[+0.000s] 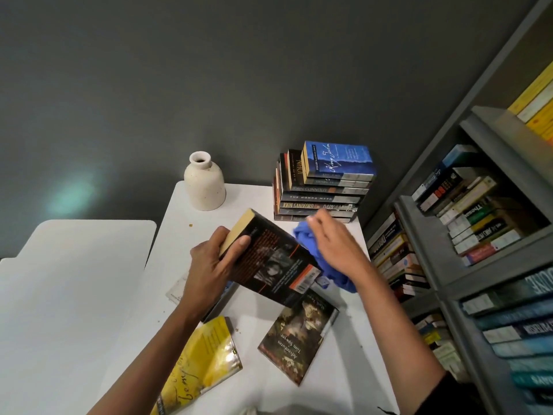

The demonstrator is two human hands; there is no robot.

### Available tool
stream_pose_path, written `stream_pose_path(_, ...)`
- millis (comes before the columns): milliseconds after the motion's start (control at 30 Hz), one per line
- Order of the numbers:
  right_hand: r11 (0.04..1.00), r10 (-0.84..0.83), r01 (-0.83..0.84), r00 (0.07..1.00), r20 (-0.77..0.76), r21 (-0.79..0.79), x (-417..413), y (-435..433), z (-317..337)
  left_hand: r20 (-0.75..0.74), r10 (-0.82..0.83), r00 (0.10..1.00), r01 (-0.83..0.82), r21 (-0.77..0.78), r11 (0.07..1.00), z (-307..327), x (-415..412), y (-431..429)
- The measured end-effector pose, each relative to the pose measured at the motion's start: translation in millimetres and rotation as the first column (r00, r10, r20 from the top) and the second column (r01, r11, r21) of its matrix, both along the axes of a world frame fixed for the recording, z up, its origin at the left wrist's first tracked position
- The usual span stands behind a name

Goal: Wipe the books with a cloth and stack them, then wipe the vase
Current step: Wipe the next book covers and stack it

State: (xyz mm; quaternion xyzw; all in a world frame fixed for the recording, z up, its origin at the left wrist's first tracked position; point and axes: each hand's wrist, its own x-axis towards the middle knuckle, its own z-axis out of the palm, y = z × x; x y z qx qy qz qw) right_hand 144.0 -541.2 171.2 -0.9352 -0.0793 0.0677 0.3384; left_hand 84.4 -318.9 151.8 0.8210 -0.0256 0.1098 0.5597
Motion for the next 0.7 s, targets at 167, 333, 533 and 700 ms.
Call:
stream_pose_path(167, 0.988, 0.133, -0.141, 0.986, 0.104, 0.069, 8.6, 34.8, 7.5, -0.036, 0.032, 0.999, -0.026, 0.146, 0.989, -4.8, 5.2, -8.2)
stream_pose_path(333, 0.969, 0.201, -0.229, 0.950, 0.241, 0.097, 15.8, 60.1, 26.8, -0.073, 0.054, 0.996, -0.042, 0.158, 0.987, -7.1, 5.9, -14.9)
stream_pose_path(533, 0.980, 0.191, -0.200, 0.949, 0.250, 0.011, -5.7, 19.1, -1.6, -0.180, 0.086, 0.980, -0.106, -0.106, 0.989, -1.7, 11.0, 12.2)
stream_pose_path(700, 0.960, -0.007, -0.027, 0.993, 0.122, 0.278, -12.9, -14.9, -22.0, -0.288, 0.061, 0.956, -0.128, -0.221, 0.967, -6.9, 11.9, 32.2)
